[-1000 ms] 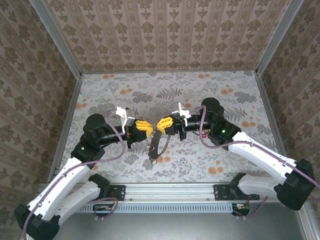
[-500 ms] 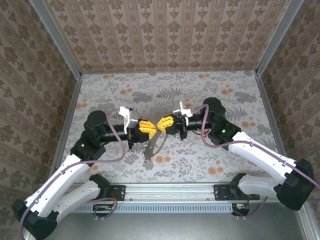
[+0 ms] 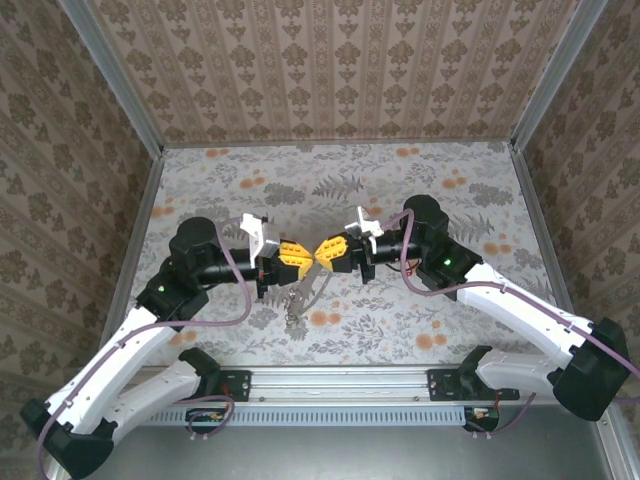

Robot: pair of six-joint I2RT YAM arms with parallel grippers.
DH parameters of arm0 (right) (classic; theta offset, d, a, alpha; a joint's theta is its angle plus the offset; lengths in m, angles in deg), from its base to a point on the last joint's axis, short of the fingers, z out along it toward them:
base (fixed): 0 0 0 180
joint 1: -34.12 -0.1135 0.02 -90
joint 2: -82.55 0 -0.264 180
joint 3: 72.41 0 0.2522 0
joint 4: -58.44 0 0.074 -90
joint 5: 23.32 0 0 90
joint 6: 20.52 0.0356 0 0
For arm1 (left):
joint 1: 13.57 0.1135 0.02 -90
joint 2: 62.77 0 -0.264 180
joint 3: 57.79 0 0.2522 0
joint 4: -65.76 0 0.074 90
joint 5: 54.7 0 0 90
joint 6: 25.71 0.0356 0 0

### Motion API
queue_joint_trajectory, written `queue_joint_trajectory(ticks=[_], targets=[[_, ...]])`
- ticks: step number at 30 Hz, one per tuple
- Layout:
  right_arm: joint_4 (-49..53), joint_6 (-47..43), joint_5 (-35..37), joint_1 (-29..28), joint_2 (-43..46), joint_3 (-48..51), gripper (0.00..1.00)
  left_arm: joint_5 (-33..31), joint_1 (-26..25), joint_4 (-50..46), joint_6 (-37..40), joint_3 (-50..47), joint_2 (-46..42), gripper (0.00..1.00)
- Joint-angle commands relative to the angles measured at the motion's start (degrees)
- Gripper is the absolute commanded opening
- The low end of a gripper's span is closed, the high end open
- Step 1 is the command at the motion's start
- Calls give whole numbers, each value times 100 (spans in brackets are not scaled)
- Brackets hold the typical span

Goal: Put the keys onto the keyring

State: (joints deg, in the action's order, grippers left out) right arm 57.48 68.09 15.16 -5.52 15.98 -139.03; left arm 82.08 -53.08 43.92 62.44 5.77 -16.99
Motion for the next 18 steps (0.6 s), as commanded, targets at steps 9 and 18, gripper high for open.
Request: queue_joint_trajectory(ticks=[9,18], targets=[[78,-208,-336,-26,256,-164,0,-704,-286,-833,642,390,198,16],[124,-266,-348,-18,341,-124,0,-963,-286,-1124,616,400,44,27]])
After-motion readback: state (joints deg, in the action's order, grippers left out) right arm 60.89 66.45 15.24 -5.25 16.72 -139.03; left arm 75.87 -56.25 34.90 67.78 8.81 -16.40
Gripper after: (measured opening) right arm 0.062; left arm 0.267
